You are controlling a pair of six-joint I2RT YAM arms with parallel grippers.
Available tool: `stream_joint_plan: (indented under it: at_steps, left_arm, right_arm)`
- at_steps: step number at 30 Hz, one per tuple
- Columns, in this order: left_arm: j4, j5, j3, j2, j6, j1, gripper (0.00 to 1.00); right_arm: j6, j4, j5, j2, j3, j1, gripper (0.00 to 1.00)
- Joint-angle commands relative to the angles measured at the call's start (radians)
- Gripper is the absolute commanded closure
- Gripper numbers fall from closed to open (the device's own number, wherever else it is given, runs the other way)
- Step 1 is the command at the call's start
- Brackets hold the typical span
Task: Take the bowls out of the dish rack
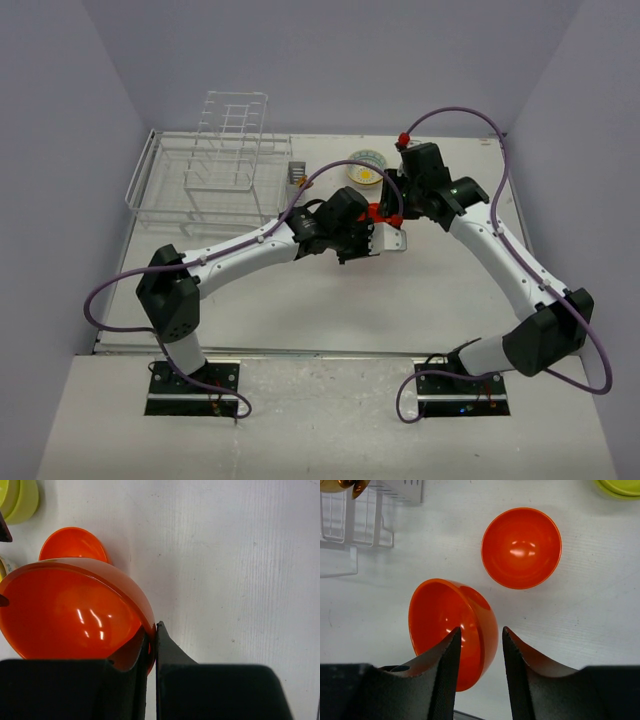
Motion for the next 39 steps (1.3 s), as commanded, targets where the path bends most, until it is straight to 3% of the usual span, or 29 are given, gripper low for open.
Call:
stream_joint_plan:
  at_steps: [1, 9, 12, 13, 14, 17, 18, 20, 21, 22, 23, 30, 33, 35, 36, 39]
  left_arm:
    - [0.041, 0.026, 0.054, -0.022, 0.047, 0.003, 1.0]
    - [0.05, 0.005, 0.069, -0.033, 0.063, 0.003, 1.0]
    - [0.05, -0.012, 0.077, -0.03, 0.064, 0.004, 1.0]
    - [0.052, -0.024, 0.077, -0.029, 0.064, 0.004, 1.0]
    - [0.053, -0.029, 0.078, -0.026, 0.06, 0.004, 1.0]
    - [0.049, -0.047, 0.083, -0.022, 0.049, 0.004, 0.98]
    - [0.053, -0.053, 0.081, -0.022, 0.043, 0.004, 0.83]
    - [0.066, -0.092, 0.075, -0.028, 0.02, 0.004, 0.66]
    - [0.096, -0.108, 0.058, -0.035, 0.01, 0.004, 0.49]
    - [0.115, -0.144, 0.046, -0.045, -0.008, 0.004, 0.41]
    - [0.13, -0.153, 0.031, -0.071, -0.013, 0.006, 0.03]
    - [0.253, -0.228, -0.162, -0.283, -0.141, 0.009, 0.0]
    - [0.32, -0.366, -0.259, -0.39, -0.235, 0.009, 0.0]
    - [0.378, -0.554, -0.302, -0.441, -0.359, 0.012, 0.0]
    - [0.386, -0.724, -0.308, -0.45, -0.428, 0.015, 0.0]
    - [0.311, -0.944, -0.307, -0.478, -0.801, 0.034, 0.0]
  right_arm:
    - [-0.001, 0.031, -0.03, 0.016, 0.033, -0.002, 0.59]
    - [-0.05, -0.088, -0.009, 0.113, 0.047, -0.001, 0.59]
    - [-0.053, -0.099, 0.022, 0.109, 0.038, -0.001, 0.76]
    - [-0.053, -0.102, 0.026, 0.106, 0.038, -0.001, 0.85]
    - [-0.053, -0.104, 0.029, 0.101, 0.039, -0.002, 1.0]
    - [-0.047, -0.091, 0.045, 0.079, 0.039, -0.001, 1.0]
    - [-0.044, -0.087, 0.048, 0.075, 0.041, -0.001, 1.0]
    - [-0.041, -0.07, 0.046, 0.066, 0.041, -0.001, 1.0]
    - [-0.041, -0.067, 0.051, 0.067, 0.045, -0.001, 1.0]
    - [-0.041, -0.061, 0.06, 0.076, 0.048, -0.002, 1.0]
    - [-0.042, -0.052, 0.071, 0.085, 0.053, -0.007, 1.0]
    - [-0.01, 0.089, 0.099, 0.185, 0.051, -0.122, 1.0]
    - [0.013, 0.204, 0.1, 0.201, 0.013, -0.145, 1.0]
    - [0.025, 0.273, 0.111, 0.22, -0.002, -0.154, 1.0]
    - [0.031, 0.301, 0.1, 0.243, -0.008, -0.159, 1.0]
    - [0.054, 0.36, 0.05, 0.3, -0.007, -0.165, 1.0]
